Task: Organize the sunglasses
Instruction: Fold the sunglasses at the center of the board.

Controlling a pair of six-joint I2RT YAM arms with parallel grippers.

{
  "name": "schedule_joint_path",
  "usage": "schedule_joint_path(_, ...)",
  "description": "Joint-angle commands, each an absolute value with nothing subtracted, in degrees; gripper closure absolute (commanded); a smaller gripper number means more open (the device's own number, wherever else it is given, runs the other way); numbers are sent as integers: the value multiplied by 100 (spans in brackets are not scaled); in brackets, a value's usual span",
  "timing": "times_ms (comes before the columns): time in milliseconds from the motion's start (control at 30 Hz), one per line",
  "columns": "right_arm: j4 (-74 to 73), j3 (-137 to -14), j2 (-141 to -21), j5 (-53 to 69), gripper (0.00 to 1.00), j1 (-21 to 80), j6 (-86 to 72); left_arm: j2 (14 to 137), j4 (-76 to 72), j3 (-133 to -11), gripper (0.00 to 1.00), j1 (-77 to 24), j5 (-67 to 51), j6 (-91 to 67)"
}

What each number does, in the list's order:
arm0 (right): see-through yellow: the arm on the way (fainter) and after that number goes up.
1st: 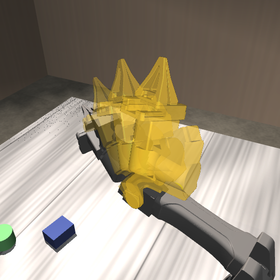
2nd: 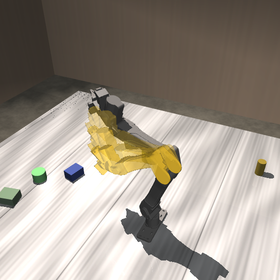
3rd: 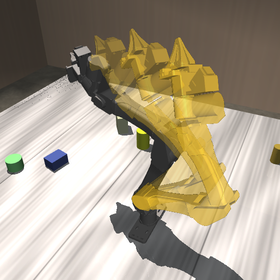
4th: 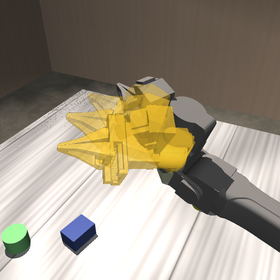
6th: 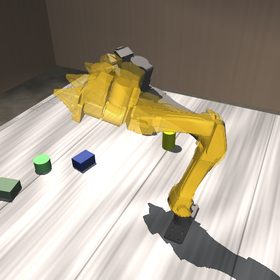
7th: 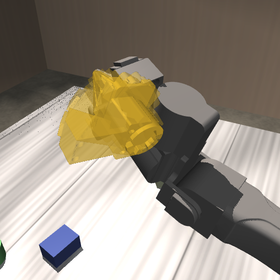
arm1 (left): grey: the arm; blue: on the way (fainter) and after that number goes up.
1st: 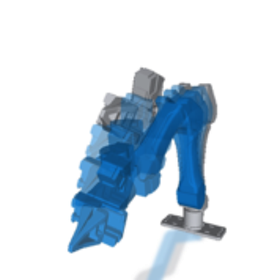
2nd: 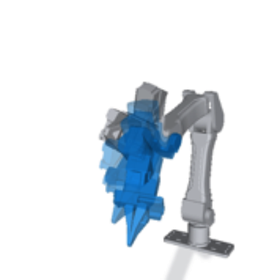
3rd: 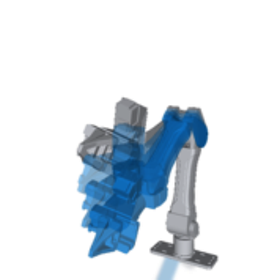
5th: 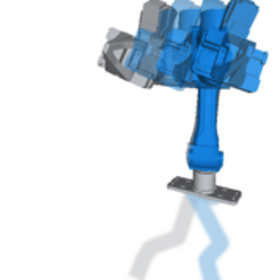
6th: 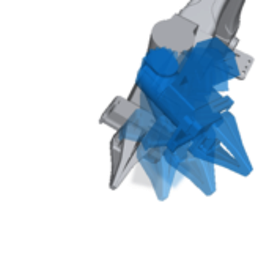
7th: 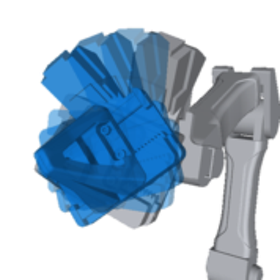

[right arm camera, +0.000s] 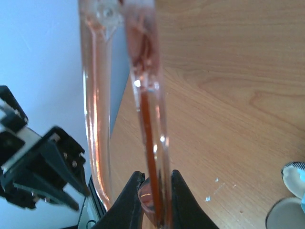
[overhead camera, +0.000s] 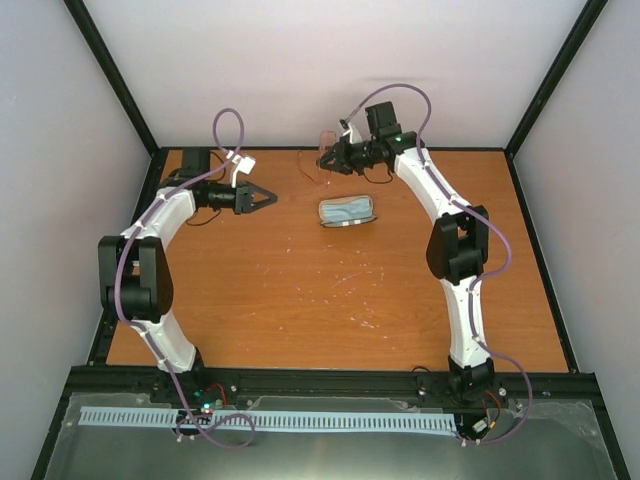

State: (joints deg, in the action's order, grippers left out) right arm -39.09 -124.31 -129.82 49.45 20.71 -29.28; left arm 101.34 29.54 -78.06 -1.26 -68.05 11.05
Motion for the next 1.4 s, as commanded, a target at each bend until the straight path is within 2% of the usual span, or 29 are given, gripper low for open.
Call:
schedule_joint_path(0,-4065,-12820,-13172,4854,97,2163,-2827,9748,3424,-7754,84,-538,-7053,1792)
schedule_joint_path(167,-4100,-12799,-13160,4840,97,2285,-2784,9885,2910,-7886,83,-911,-7262,1284)
schedule_joint_path(600,-4220,-12551,-12811,5369,97,2574,-2451,10747,1853,-8487,80,-932,-7238,495)
schedule_joint_path(900,-4496,-12192,-12457,5470,97,2564,-2185,11443,2037,-9030,78,-927,-7094,572)
schedule_joint_path(1000,-4417,-11622,-12212,5006,97,2379,-2267,11367,1966,-9155,73,-870,-7040,444)
schedule_joint_path(1100,-3621,-10507,-11662,4717,97,2002,-2782,11355,1650,-9217,71,-776,-6880,251)
schedule_joint_path(1200,-3139,-9764,-11200,4388,97,1706,-3138,11861,1962,-9838,75,-773,-6671,489)
schedule_joint_path(1367,-3073,-9323,-11026,3775,97,1659,-3427,13075,2849,-11193,78,-840,-6281,950)
